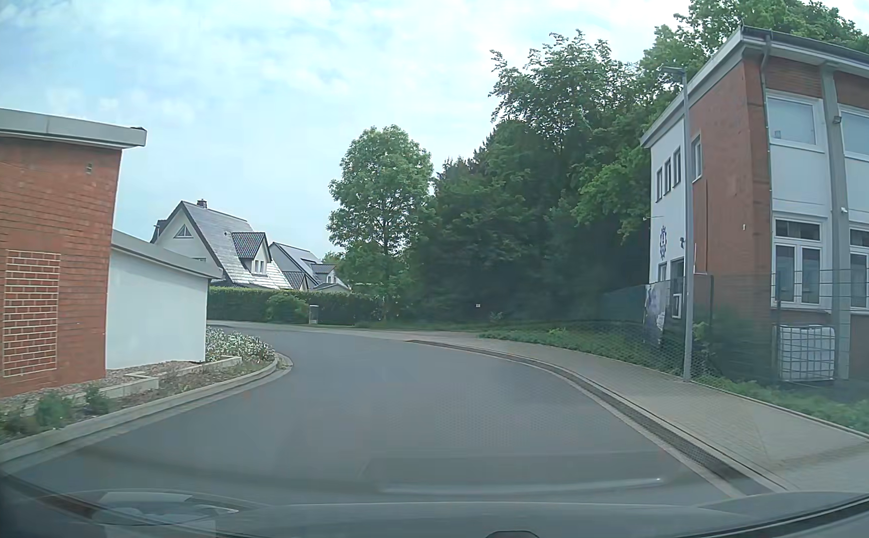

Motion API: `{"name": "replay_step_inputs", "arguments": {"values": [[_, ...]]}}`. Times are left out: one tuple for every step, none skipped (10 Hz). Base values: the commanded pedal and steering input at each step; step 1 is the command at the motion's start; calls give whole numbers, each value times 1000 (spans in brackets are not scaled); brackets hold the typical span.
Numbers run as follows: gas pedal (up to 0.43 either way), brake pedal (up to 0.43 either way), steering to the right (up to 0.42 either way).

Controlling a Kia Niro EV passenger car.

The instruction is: Follow the waypoints while adhering to traffic rules and regulations

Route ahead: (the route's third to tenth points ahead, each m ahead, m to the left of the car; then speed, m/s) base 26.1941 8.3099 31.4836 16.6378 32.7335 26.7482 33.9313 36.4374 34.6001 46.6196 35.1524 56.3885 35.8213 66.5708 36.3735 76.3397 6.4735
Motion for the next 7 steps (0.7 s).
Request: {"name": "replay_step_inputs", "arguments": {"values": [[87, 0, -2], [67, 0, -2], [59, 0, -2], [59, 0, -2], [59, 0, -2], [59, 0, -2], [59, 0, -3]]}}
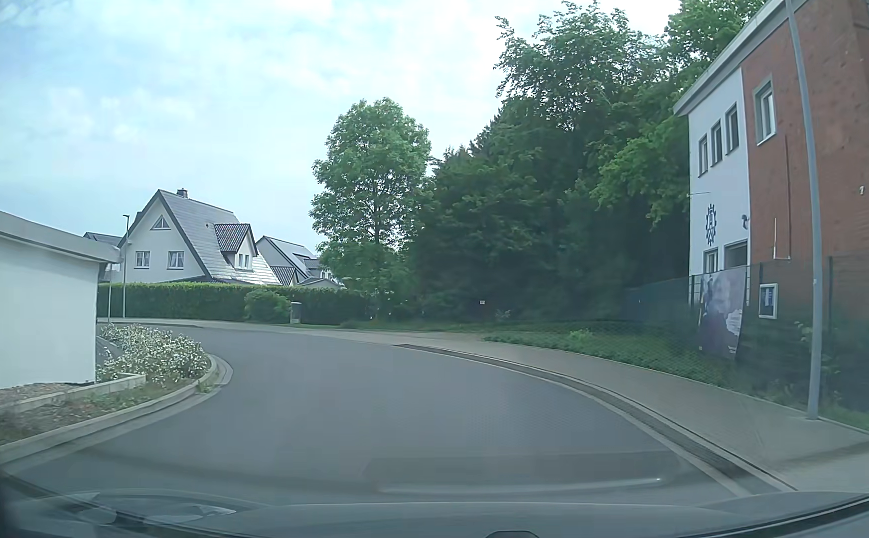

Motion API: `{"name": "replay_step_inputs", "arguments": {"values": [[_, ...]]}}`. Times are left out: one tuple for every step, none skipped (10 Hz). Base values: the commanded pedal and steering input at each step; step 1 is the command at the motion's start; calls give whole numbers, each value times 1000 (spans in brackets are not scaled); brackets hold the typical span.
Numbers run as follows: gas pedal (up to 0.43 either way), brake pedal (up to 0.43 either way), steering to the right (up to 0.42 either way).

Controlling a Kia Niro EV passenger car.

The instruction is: Follow the waypoints while adhering to traffic rules and regulations

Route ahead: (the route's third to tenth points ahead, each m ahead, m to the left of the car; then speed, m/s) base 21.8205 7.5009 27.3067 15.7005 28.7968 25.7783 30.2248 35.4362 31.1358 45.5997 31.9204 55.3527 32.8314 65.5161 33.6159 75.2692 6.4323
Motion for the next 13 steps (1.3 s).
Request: {"name": "replay_step_inputs", "arguments": {"values": [[59, 0, -5], [59, 0, -11], [59, 0, -14], [47, 0, -18], [47, 0, -21], [47, 0, -24], [47, 0, -25], [47, 0, -28], [47, 0, -35], [47, 0, -42], [47, 0, -52], [47, 0, -62], [47, 0, -71]]}}
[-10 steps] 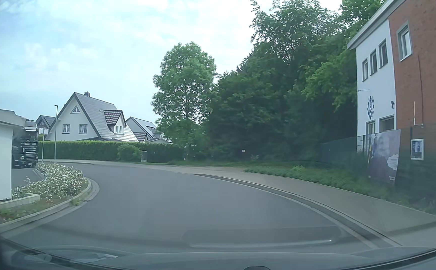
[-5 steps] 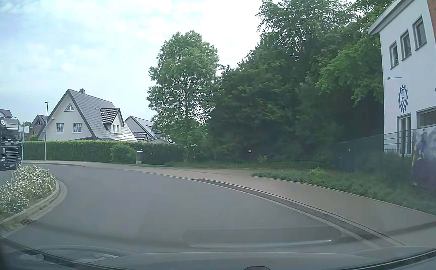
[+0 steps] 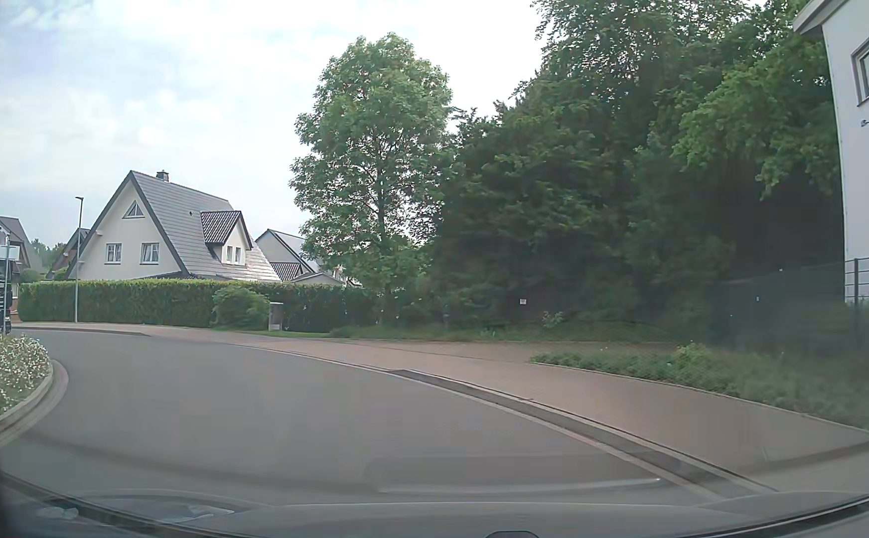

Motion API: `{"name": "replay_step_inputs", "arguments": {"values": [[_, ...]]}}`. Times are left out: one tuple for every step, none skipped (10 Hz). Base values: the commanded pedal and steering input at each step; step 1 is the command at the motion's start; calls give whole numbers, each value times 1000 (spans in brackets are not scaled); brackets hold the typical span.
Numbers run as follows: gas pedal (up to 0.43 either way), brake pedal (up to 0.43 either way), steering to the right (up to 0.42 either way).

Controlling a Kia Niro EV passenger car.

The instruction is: Follow the waypoints while adhering to traffic rules and regulations

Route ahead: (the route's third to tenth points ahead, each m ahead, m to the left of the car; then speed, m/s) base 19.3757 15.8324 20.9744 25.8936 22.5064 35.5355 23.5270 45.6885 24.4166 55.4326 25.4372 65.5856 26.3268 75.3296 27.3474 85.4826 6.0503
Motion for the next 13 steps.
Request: {"name": "replay_step_inputs", "arguments": {"values": [[47, 0, -80], [47, 0, -95], [47, 0, -109], [47, 0, -125], [47, 0, -136], [47, 0, -153], [47, 0, -177], [47, 0, -204], [47, 0, -227], [47, 0, -246], [59, 0, -253], [59, 0, -255], [67, 0, -255]]}}
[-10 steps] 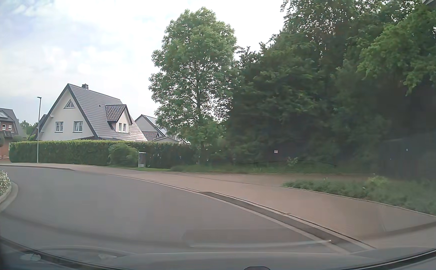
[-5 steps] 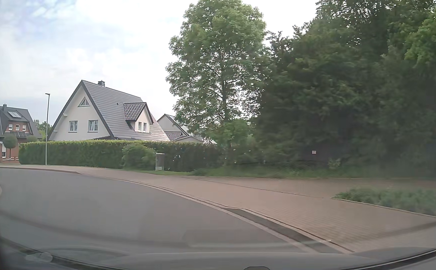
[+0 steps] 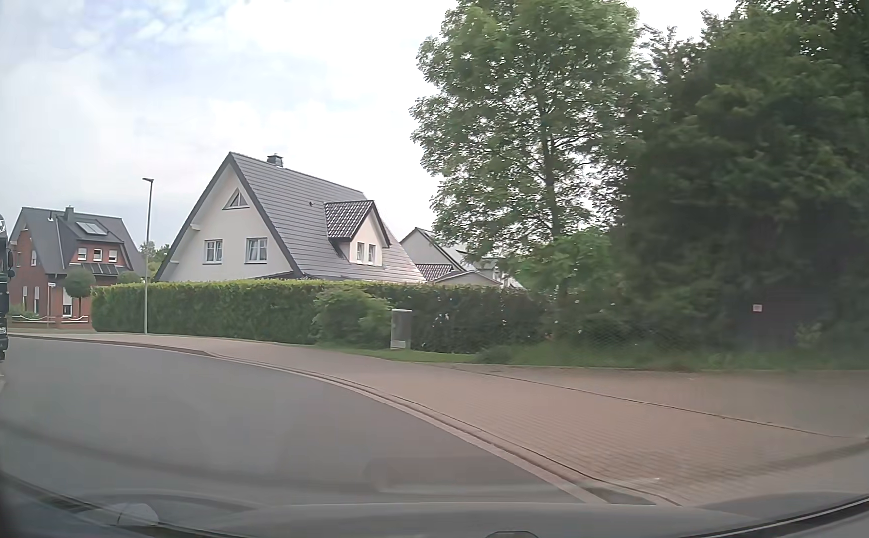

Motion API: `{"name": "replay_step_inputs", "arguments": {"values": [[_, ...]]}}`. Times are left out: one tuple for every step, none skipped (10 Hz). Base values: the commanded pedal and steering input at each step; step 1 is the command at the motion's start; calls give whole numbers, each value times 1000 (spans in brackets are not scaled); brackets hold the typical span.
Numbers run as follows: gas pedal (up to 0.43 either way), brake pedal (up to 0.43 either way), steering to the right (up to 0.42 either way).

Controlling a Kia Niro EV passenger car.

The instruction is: Follow the waypoints while adhering to traffic rules and regulations

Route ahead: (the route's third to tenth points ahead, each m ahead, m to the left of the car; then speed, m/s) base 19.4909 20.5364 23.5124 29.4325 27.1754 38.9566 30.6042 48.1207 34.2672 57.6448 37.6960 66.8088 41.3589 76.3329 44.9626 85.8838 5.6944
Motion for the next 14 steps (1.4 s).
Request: {"name": "replay_step_inputs", "arguments": {"values": [[79, 0, -254], [79, 0, -254], [79, 0, -254], [79, 0, -256], [79, 0, -259], [87, 0, -263], [87, 0, -266], [98, 0, -267], [110, 0, -268], [118, 0, -268], [118, 0, -268], [118, 0, -267], [118, 0, -265], [130, 0, -263]]}}
